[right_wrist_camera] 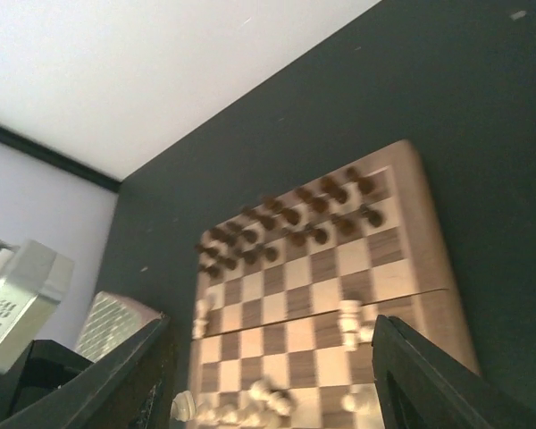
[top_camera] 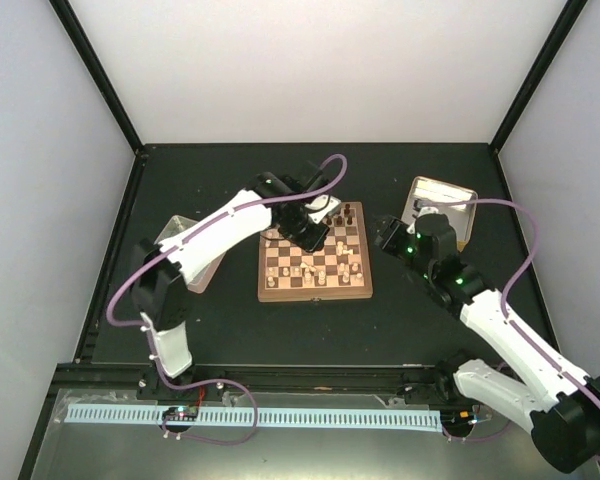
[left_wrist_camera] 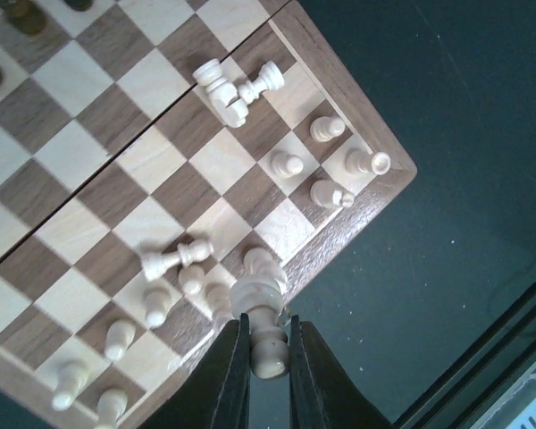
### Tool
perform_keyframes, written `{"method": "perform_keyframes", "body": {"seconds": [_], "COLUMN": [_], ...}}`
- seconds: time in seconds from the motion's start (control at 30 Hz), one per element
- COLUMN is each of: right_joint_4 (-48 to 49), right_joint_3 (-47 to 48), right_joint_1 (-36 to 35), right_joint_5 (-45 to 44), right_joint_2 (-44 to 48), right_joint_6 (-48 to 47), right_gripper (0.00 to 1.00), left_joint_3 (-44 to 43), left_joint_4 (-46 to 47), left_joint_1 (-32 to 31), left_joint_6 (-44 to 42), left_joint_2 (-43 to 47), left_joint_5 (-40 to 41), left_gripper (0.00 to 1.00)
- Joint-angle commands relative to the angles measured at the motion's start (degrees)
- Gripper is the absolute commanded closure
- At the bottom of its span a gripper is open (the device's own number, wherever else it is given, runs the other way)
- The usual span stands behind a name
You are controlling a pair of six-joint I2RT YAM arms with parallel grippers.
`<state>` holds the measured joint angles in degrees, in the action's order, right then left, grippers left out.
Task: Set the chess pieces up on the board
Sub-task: Place the chess piece on the chessboard.
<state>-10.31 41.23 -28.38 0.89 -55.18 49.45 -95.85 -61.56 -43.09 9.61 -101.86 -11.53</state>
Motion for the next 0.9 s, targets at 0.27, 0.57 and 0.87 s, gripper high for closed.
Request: {"method": "perform_keyframes", "body": {"seconds": [0.27, 0.57, 0.87], "right_joint_4": [-10.6, -10.5, -10.1], "right_joint_3": [-3.6, -4.2, -4.6], "right_joint_1": [0.9, 0.9, 0.9], "right_joint_5": [-21.1, -20.5, -19.5], "right_joint_2": [10.1, 9.8, 9.5], "right_joint_6": [-4.5, -4.7, -4.6], "right_gripper": [0.39, 0.39, 0.39], "left_joint_3": [-19.0, -20.3, -19.2], "left_joint_4": [-10.5, -14.1, -12.5], "left_joint_1": [-0.2, -1.6, -1.8], "left_joint_6": [-2.5, -5.2, -4.9], "left_joint_2": [-17.5, -24.0, -26.9], "left_joint_5": [-6.2, -4.1, -3.7], "left_gripper": [0.95, 0.95, 0.95]}}
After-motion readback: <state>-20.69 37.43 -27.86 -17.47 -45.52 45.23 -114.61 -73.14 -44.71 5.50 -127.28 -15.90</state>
